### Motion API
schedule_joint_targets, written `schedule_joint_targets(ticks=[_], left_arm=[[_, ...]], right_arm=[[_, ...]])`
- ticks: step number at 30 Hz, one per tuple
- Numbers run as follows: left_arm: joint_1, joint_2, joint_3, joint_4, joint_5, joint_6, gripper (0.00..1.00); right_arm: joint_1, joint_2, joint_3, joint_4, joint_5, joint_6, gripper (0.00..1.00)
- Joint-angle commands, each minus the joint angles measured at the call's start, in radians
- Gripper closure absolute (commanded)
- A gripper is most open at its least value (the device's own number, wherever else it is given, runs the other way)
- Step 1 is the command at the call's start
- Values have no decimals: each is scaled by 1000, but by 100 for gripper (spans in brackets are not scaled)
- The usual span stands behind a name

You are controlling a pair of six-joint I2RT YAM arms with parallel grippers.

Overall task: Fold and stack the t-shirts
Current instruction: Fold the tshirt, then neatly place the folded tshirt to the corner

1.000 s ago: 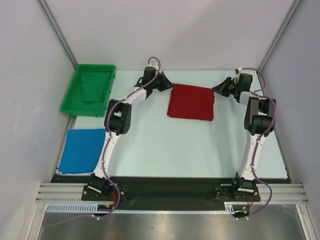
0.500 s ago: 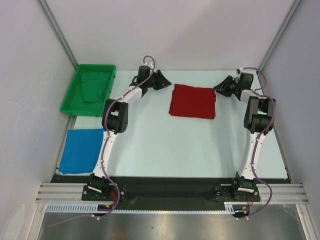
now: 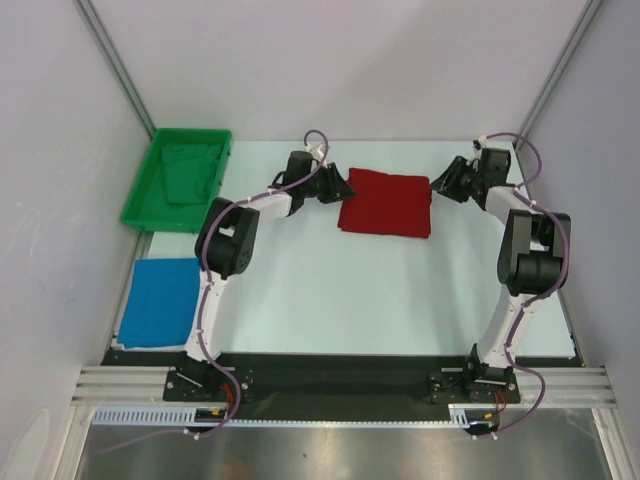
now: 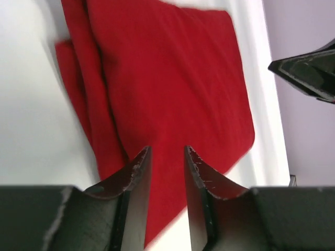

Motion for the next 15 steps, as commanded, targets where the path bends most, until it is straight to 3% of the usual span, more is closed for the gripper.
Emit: schedule_joint_targets(ticks=[1,6,10,12,14,15], left_arm=[[-7,-200,-134,62,-137,25,64],[15,-472,-375,49,-242,51,57],[61,-605,-500,40,-231,-44,55],[85,-674,-567,51,-242,-94,51],[99,-710,-589,43,-251,-101,45],[102,-719,-589,26,-250,-101,43]], right_arm=[[93,-121,-38,-58,127,-124,57],[277,-315,-166,-129,366,-255,44],[449,-443,-233,-140,516,-393,39],[574,-473,-281,-106,664,-520,31],[656,-477,-324,-25,718,-642,27],[691,-474,-342,4,731,-798,24]])
